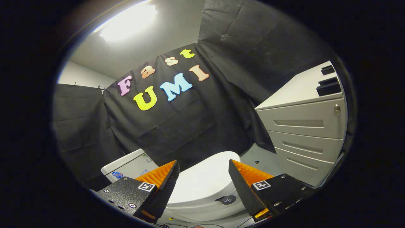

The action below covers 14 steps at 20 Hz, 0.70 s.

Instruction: Open the toilet lid.

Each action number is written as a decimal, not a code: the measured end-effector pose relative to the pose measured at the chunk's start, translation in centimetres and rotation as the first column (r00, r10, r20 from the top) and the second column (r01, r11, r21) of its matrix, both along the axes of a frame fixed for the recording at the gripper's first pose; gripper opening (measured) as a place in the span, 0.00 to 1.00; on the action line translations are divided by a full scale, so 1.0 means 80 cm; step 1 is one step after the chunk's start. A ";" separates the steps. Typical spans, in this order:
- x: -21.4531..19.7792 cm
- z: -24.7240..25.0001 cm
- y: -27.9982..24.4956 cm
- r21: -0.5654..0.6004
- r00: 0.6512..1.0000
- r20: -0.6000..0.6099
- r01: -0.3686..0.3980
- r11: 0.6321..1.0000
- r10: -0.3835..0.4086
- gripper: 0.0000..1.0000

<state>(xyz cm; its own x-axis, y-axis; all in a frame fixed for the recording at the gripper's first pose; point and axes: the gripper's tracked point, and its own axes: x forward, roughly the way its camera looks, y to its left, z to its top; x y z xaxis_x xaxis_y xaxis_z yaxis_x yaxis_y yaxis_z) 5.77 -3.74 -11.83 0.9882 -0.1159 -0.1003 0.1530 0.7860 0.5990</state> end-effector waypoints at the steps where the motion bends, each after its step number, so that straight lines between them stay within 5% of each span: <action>1: 0.002 -0.008 0.003 0.017 1.000 -0.012 0.000 1.000 0.000 0.96; 14: 0.017 -0.118 0.002 0.256 0.985 -0.170 0.036 0.966 0.009 0.96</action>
<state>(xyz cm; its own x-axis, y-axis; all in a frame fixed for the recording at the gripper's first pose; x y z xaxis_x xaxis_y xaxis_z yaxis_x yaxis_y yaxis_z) 7.10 -3.62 -21.29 0.9528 -0.0773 -0.2935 0.2787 0.6058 0.7452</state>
